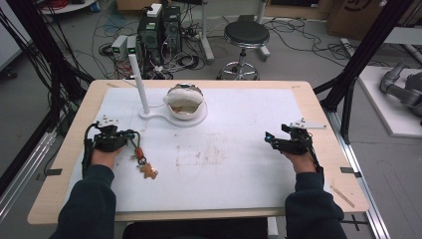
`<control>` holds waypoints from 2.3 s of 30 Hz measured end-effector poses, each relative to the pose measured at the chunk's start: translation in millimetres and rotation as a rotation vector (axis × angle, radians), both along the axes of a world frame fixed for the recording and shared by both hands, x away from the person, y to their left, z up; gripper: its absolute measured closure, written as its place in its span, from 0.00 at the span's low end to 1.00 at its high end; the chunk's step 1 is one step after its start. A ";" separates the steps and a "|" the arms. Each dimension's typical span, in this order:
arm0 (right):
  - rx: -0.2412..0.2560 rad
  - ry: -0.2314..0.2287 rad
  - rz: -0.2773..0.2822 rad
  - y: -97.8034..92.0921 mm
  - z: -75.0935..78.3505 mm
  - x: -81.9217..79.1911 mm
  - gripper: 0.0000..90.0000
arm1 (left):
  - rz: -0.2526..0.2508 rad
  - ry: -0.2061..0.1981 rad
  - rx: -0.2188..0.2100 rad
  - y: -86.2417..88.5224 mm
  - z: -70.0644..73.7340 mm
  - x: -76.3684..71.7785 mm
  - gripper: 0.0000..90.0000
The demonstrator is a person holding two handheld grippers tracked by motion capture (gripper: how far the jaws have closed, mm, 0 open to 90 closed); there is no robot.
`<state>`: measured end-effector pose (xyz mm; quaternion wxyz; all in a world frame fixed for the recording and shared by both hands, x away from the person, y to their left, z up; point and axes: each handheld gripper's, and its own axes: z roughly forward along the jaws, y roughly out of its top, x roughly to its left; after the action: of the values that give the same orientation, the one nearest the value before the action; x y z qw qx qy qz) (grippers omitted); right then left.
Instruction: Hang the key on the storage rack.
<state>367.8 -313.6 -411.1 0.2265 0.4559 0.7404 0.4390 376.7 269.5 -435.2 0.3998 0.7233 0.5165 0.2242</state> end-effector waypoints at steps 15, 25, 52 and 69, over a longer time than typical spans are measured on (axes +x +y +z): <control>0.004 0.005 0.009 -0.5 -0.4 0.7 0.24 | 0.129 0.140 -0.035 -18.0 -4.7 -19.7 0.46; 0.003 -0.001 0.011 -0.4 1.4 -1.2 0.24 | 0.073 0.111 0.134 -55.5 -8.1 -39.7 0.55; 0.019 -0.017 0.004 -3.3 3.6 -1.2 0.24 | -0.023 -0.328 -0.228 -9.8 90.6 -16.2 0.81; 0.021 -0.013 0.003 -3.9 3.2 -0.5 0.24 | 0.022 -0.331 -0.129 -8.3 115.8 23.4 0.81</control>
<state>367.3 -317.5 -407.9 0.2257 0.4541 0.7350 0.4500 400.0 261.2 -319.4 0.5225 0.6436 0.4649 0.3107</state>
